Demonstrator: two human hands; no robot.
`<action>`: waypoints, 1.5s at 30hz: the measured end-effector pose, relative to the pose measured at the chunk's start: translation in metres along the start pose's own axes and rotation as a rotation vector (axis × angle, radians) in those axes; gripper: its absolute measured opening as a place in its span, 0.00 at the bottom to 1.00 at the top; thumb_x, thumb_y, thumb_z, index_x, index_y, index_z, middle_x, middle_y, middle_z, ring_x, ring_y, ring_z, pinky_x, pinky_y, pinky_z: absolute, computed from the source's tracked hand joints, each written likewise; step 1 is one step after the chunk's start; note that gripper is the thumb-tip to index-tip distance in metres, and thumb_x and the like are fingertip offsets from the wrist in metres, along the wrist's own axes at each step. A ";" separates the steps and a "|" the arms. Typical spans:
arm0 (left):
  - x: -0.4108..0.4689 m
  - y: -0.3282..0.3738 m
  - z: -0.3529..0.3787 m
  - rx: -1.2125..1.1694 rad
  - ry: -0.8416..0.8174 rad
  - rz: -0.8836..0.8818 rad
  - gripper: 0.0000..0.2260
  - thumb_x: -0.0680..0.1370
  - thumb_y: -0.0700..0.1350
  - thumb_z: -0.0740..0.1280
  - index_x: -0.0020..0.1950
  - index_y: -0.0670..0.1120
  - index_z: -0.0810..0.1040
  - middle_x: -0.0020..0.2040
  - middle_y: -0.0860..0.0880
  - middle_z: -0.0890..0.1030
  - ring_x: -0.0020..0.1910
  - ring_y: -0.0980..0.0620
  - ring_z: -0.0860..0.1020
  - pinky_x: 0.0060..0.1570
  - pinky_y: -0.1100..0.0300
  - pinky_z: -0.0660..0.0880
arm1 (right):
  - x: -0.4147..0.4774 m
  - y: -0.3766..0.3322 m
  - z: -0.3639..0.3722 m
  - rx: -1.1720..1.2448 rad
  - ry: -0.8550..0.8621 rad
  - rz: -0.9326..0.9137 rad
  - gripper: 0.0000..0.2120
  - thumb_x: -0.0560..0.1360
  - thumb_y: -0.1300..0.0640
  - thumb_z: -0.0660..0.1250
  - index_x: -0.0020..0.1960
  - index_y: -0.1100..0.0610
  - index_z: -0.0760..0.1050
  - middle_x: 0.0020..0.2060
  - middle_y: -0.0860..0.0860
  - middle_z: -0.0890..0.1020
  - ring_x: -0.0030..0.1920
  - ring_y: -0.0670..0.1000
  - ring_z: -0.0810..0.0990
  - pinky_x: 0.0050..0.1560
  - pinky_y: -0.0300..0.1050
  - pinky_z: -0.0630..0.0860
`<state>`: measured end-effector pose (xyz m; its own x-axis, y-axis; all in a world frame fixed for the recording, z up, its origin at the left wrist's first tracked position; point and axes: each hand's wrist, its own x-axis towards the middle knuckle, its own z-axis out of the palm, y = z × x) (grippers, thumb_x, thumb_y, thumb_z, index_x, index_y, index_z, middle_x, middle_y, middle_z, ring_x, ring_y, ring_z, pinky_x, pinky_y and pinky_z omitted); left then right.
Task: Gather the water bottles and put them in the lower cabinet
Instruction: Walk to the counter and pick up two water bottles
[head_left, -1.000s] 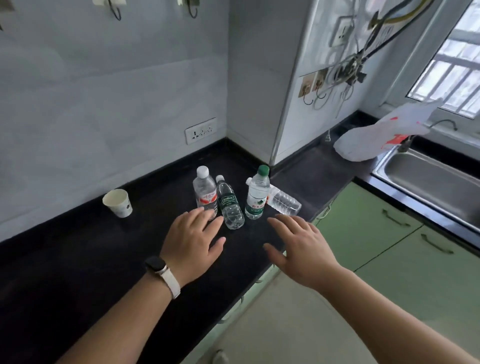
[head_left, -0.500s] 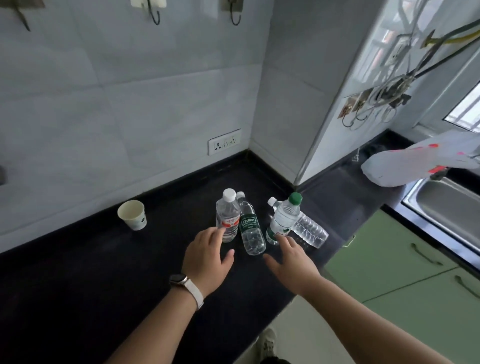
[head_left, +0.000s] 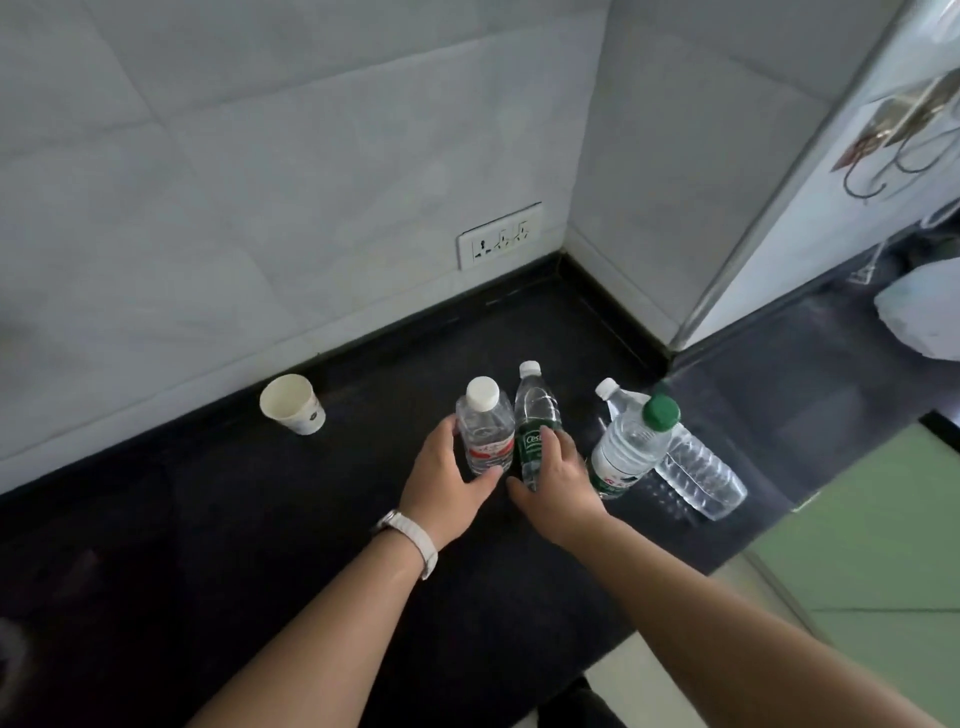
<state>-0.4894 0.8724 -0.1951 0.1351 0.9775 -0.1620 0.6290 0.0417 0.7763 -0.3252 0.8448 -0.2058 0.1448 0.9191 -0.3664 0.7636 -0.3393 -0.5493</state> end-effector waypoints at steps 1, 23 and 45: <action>0.003 0.001 0.002 -0.017 -0.006 -0.006 0.30 0.73 0.48 0.77 0.71 0.50 0.69 0.65 0.57 0.75 0.64 0.58 0.73 0.59 0.69 0.68 | 0.005 0.001 0.000 0.007 0.007 0.005 0.41 0.76 0.46 0.68 0.78 0.57 0.49 0.76 0.56 0.55 0.74 0.59 0.59 0.72 0.52 0.61; -0.032 -0.002 -0.032 -0.255 0.205 -0.196 0.26 0.70 0.43 0.80 0.62 0.54 0.72 0.55 0.62 0.78 0.54 0.67 0.76 0.47 0.74 0.73 | 0.051 -0.002 0.010 0.222 0.015 0.368 0.42 0.66 0.46 0.77 0.70 0.58 0.58 0.61 0.58 0.72 0.57 0.60 0.77 0.57 0.59 0.77; -0.138 -0.024 -0.088 -0.369 0.314 -0.107 0.23 0.69 0.43 0.81 0.59 0.53 0.76 0.55 0.56 0.82 0.56 0.59 0.80 0.50 0.65 0.77 | -0.099 -0.045 -0.002 0.744 0.159 0.027 0.30 0.66 0.61 0.76 0.63 0.48 0.68 0.46 0.48 0.83 0.44 0.46 0.83 0.45 0.45 0.81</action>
<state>-0.5905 0.7547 -0.1373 -0.1879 0.9765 -0.1056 0.3056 0.1603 0.9386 -0.3723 0.7690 -0.1434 0.2889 0.9075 -0.3051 0.1407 -0.3555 -0.9240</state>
